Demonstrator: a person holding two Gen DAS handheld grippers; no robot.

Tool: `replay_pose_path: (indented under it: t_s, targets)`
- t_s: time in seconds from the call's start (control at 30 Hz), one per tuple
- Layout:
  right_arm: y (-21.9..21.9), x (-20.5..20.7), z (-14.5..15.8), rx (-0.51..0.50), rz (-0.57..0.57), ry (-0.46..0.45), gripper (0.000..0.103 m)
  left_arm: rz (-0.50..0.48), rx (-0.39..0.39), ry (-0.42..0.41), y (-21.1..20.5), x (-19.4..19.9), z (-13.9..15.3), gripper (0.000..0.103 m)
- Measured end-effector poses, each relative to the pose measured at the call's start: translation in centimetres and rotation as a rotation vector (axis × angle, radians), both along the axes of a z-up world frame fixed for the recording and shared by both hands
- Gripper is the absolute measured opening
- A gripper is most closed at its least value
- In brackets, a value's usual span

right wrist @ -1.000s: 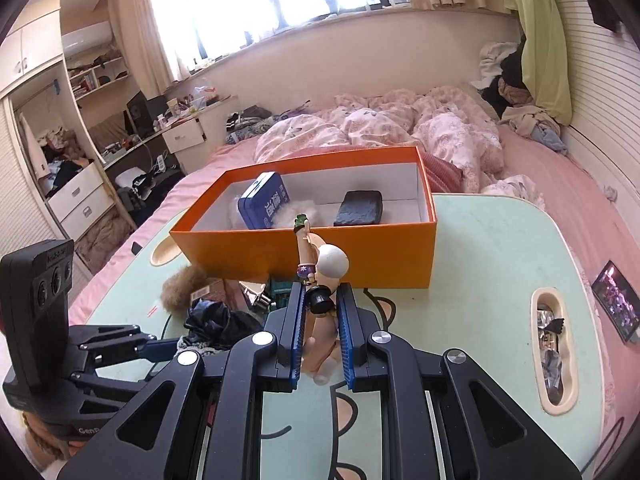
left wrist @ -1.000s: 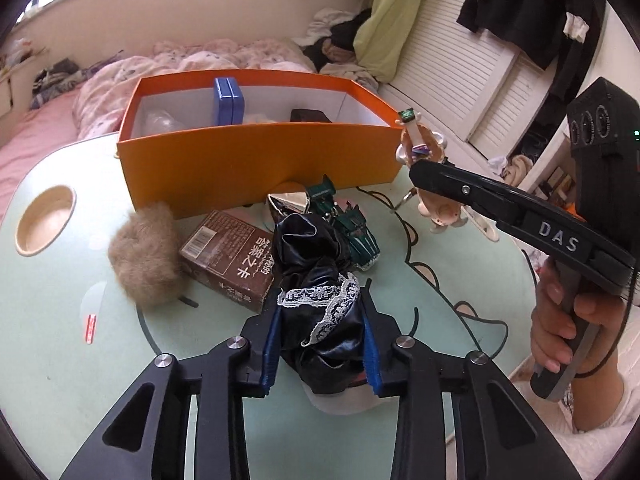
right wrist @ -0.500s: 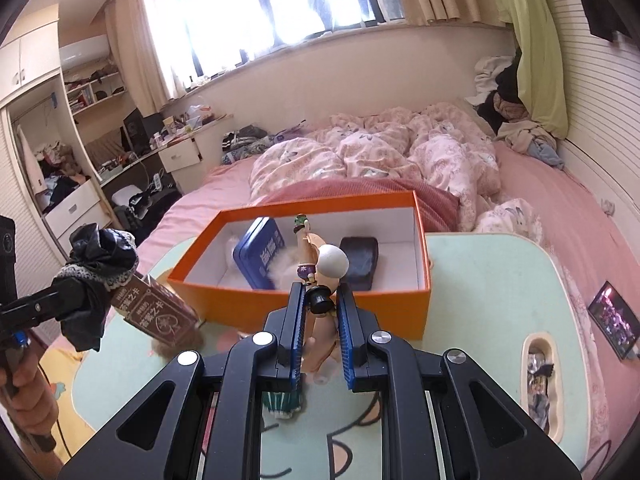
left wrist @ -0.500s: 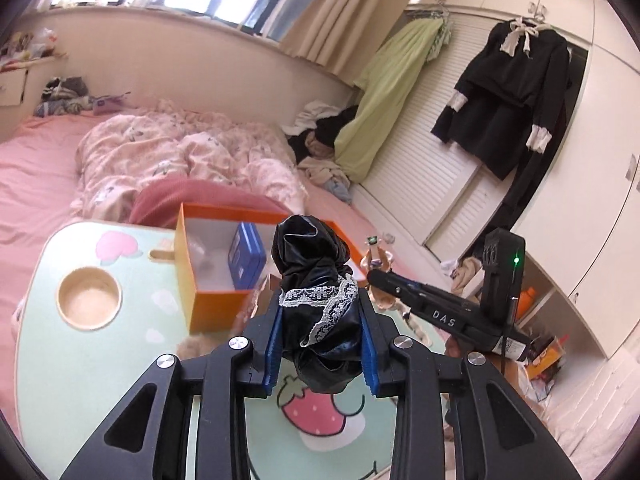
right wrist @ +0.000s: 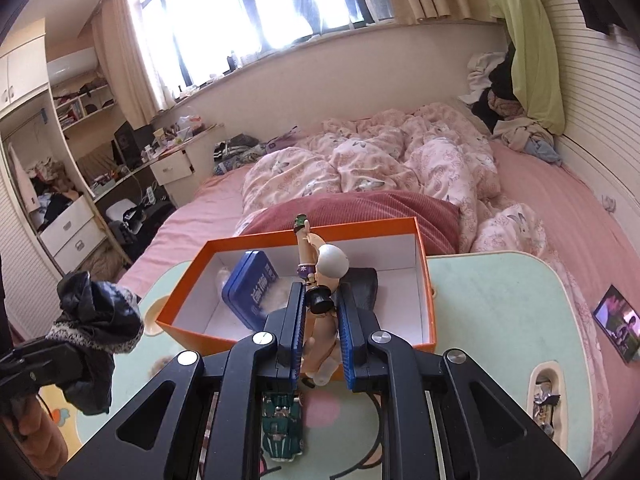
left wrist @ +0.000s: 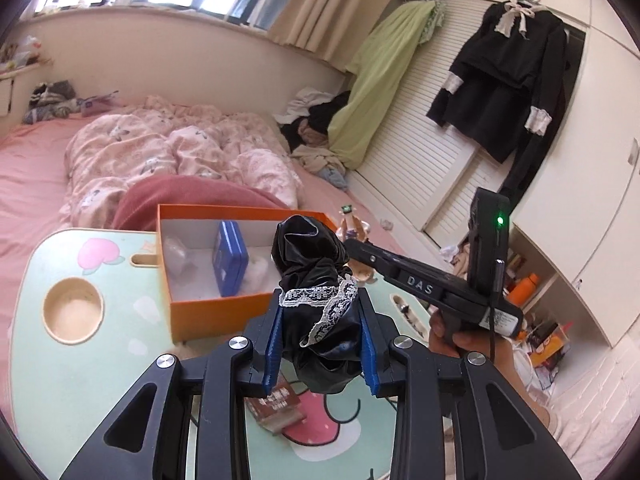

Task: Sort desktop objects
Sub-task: 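Lower the figurine and black lace cloth into the orange box and release both, then grasp the green toy car from the table with the right tool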

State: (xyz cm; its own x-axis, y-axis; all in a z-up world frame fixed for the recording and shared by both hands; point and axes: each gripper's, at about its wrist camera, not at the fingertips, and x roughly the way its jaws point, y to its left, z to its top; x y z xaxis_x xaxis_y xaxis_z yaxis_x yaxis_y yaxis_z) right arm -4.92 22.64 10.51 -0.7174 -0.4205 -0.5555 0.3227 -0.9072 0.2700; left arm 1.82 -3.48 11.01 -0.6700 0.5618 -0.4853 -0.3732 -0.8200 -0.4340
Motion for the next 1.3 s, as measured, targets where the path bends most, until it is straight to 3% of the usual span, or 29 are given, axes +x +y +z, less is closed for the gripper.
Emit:
replay_pose_path:
  t_s: [0.2,0.33,0.4,0.47,0.53,0.63,0.8,0.83,0.93,1.1,1.27,1.3]
  targets:
    - [-0.9,-2.0,-0.4,-0.012,0.0,-0.034,0.017,0.081,-0.086,-0.062,0.8,-6.0,-0.7,0.031]
    - [-2.0,-4.4,-1.9,0.001,0.03,-0.118,0.017,0.093,-0.131,-0.118,2.0,-9.7,-2.4,0.032]
    - [-2.4,-5.6,-3.0,-0.007,0.044,-0.171,0.018,0.106,-0.133,-0.151,2.3,-11.0,-3.4,0.046]
    - [-2.2,-6.2,-3.3,-0.055,0.062,-0.186,0.019,0.11,-0.091,-0.153,2.1,-11.1,-3.7,0.054]
    - [-1.6,-5.6,-2.5,-0.097,0.039,-0.146,0.026,0.122,-0.068,-0.132,1.6,-10.4,-3.6,0.063]
    - [-0.9,-3.6,-0.7,-0.116,0.016,-0.066,0.041,0.157,-0.075,-0.062,1.0,-8.5,-2.5,0.067]
    - [-0.9,0.4,0.6,-0.028,0.051,-0.01,0.042,0.197,-0.115,-0.003,-0.5,-4.5,-1.5,0.078]
    - [-1.1,1.3,0.5,-0.01,0.06,-0.01,0.043,0.2,-0.13,-0.004,-0.8,-3.7,-1.7,0.078]
    - [-1.2,4.2,-1.0,0.055,0.076,-0.044,0.065,0.212,-0.181,-0.03,-1.4,-1.3,-3.0,0.081]
    - [-1.5,7.9,-4.6,0.16,0.065,-0.13,0.066,0.198,-0.225,-0.13,-1.1,1.8,-7.2,0.082]
    - [-3.3,8.1,-6.4,0.3,0.052,-0.184,0.067,0.208,-0.299,-0.158,-0.6,4.1,-9.9,0.082]
    - [-3.5,7.9,-6.7,0.32,0.039,-0.188,0.07,0.206,-0.323,-0.127,-0.4,4.6,-10.1,0.085]
